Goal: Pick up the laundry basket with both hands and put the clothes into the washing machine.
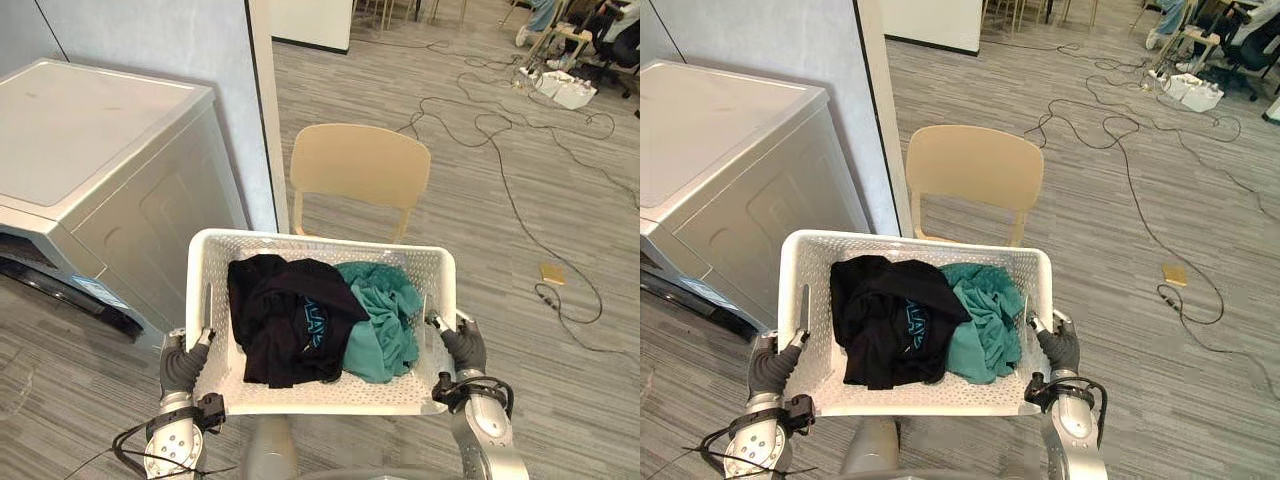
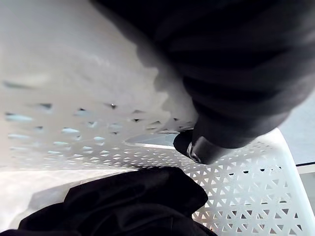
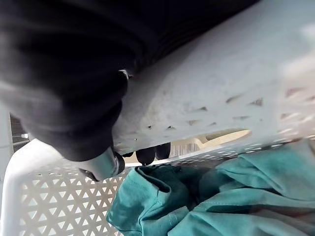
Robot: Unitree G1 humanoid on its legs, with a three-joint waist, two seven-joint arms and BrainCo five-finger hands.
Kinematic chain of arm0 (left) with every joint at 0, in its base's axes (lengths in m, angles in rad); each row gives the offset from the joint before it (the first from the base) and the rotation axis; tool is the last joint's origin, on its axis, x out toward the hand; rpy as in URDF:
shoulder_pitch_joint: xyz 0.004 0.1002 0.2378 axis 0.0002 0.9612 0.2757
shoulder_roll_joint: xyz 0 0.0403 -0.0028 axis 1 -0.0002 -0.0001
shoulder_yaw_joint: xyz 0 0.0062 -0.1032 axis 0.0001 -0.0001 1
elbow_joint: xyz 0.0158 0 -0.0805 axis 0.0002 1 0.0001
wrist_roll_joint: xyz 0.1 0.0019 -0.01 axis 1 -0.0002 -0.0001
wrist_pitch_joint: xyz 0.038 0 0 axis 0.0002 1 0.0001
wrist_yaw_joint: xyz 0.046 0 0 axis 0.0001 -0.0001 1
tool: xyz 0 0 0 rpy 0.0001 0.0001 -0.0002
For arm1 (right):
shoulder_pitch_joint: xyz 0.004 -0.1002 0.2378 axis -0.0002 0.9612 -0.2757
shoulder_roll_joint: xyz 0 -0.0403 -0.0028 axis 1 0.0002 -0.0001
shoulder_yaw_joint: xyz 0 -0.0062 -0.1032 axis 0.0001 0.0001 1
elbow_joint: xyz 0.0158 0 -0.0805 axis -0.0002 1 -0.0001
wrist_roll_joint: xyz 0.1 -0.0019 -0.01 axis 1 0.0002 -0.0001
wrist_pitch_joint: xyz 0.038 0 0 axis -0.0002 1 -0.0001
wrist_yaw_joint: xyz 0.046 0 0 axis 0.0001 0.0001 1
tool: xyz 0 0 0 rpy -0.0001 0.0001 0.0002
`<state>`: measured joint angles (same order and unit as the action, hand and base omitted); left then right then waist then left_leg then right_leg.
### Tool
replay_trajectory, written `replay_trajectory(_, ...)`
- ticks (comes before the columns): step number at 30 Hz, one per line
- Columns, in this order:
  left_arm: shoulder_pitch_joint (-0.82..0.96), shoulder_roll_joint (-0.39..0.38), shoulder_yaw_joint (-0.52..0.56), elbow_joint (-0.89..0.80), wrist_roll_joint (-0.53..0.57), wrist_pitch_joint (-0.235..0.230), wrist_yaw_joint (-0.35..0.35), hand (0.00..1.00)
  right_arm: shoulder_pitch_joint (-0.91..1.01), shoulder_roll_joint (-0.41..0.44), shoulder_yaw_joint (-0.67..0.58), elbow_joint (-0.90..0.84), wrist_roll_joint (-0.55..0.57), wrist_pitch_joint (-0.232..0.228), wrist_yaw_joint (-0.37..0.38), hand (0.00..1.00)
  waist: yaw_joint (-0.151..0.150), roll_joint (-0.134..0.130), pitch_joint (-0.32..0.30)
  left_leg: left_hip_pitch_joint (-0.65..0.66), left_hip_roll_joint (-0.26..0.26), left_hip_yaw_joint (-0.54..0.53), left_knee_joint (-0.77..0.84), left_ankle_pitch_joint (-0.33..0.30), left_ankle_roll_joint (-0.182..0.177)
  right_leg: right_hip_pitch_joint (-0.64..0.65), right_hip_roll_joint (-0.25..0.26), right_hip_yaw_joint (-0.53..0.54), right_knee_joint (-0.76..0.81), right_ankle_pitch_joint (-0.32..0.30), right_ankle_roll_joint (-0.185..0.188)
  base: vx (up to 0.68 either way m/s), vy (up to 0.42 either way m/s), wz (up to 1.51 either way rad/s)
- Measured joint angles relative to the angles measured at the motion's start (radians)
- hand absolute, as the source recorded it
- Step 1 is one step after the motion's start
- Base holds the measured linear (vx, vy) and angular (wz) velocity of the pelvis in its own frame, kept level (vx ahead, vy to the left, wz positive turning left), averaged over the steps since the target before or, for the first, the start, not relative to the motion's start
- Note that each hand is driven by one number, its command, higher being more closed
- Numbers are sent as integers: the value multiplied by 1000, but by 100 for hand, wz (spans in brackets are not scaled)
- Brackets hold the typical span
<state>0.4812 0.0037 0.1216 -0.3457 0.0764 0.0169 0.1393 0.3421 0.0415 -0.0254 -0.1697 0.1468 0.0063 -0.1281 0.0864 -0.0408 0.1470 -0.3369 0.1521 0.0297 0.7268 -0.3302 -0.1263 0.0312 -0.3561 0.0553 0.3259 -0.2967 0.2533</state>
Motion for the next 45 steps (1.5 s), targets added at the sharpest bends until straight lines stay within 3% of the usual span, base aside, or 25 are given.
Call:
replay_trajectory(1, -1, 1, -3, 1, -4, 0, 0, 100, 0, -1, -4, 0, 0, 1, 0, 100, -1, 2, 0, 2, -9, 25, 2, -12, 14, -9, -12, 14, 4, 24, -5, -15, 367, -59)
replay_trajectory(2, -1, 0, -6, 2, -6, 0, 0, 100, -15, -8, -6, 0, -1, 3, 0, 100, 1, 20, -8, 1, -17, 78, -2, -23, 35, -69, -33, 35, 24, 92, -59, -21, 412, -99)
replay_trajectory(3, -1, 0, -2, 2, -21, -1, 0, 100, -37, -16, -1, 4, -2, 5, 0, 100, 6, 36, -9, 13, -22, 130, -27, -13, 65, -124, -49, -3, 16, 183, -156, -34, 463, -113)
replay_trajectory(4, -2, 0, 3, 2, -27, -2, 0, 100, -50, -19, 4, 10, -6, 6, -1, 100, 6, 40, -10, 24, -19, 162, -54, -2, 83, -130, -62, -42, -15, 237, -190, -31, 541, -116)
replay_trajectory(5, -16, 1, 17, 8, -36, -5, 0, 100, -82, -24, 6, 26, -21, 6, -2, 100, -1, 45, -9, 47, -14, 222, -100, 24, 126, -150, -75, -136, 35, 248, -213, -15, 400, -95)
replay_trajectory(7, -47, 0, 35, 43, -55, -5, 0, 100, -130, -27, 3, 45, -43, 11, -2, 100, -17, 47, -8, 100, -25, 275, -172, 49, 160, -166, -34, -223, 155, 177, -178, -11, 337, -91)
replay_trajectory(8, -76, 1, 40, 66, -66, -8, 0, 100, -154, -31, 3, 48, -49, 14, -2, 100, -18, 50, -6, 136, -34, 303, -220, 65, 167, -163, 38, -217, 202, 104, -135, -32, 236, -69)
replay_trajectory(9, -94, 3, 39, 79, -66, -13, -1, 100, -160, -30, 1, 48, -50, 14, -3, 100, -20, 53, -4, 143, -37, 304, -237, 73, 168, -162, 68, -212, 214, 78, -125, -58, 155, -47)
replay_trajectory(10, -130, 13, 39, 108, -66, -22, -3, 100, -168, -29, -8, 48, -50, 13, -4, 100, -34, 51, -4, 148, -51, 306, -270, 96, 170, -164, 130, -209, 228, 35, -115, -59, 83, 1)
replay_trajectory(11, -148, 21, 40, 128, -69, -25, -3, 100, -177, -30, -10, 49, -50, 13, -5, 100, -49, 49, -2, 149, -58, 309, -283, 108, 173, -164, 154, -208, 223, 18, -128, -75, 52, 12)
replay_trajectory(12, -195, 42, 43, 175, -92, -26, -3, 100, -207, -39, -7, 59, -51, 13, -8, 100, -61, 40, 7, 149, -82, 315, -303, 130, 175, -163, 182, -202, 185, -9, -179, -69, 14, 7)
replay_trajectory(13, -213, 46, 45, 195, -98, -26, -3, 100, -223, -40, -5, 72, -50, 12, -10, 100, -63, 39, 12, 145, -93, 309, -309, 137, 174, -162, 179, -194, 164, -14, -179, -102, -9, 3)
replay_trajectory(15, -294, 61, 45, 260, -104, -23, -3, 100, -282, -63, -6, 113, -50, 11, -39, 100, -70, 56, 34, 105, -113, 265, -364, 192, 163, -198, 185, -187, 111, 5, -188, -147, -20, 8)
replay_trajectory(19, -352, 76, 47, 272, -106, -19, 6, 100, -333, -73, -8, 114, -49, 12, -62, 100, -66, 52, 80, 45, -120, 251, -486, 288, 145, -290, 207, -189, 63, 64, -208, -132, -53, 7)
replay_trajectory(24, -479, 109, 43, 301, -115, 0, 12, 100, -425, -105, -21, 121, -41, 12, -99, 100, -55, 53, 140, -8, -109, 244, -502, 331, 157, -340, 222, -195, 58, 103, -201, -29, -35, 1)
replay_trajectory(32, -967, 255, -50, 587, -229, -1, 58, 100, -817, -281, -87, 330, 21, 12, -165, 100, -41, 53, 246, -87, -109, 216, -592, 433, 151, -470, 237, -202, 89, 129, -226, -63, -48, 4)
replay_trajectory(40, -1226, 309, -92, 756, -302, 2, 57, 100, -986, -392, -90, 394, 52, 35, -177, 100, -43, 57, 293, -178, -91, 197, -622, 474, 150, -563, 259, -221, 87, 155, -243, 10, -38, 3)
replay_trajectory(45, -1322, 320, -93, 830, -343, 8, 57, 100, -1110, -454, -68, 466, 57, 54, -170, 100, -27, 59, 298, -221, -78, 186, -622, 479, 142, -600, 274, -222, 82, 168, -250, 31, -29, 3)
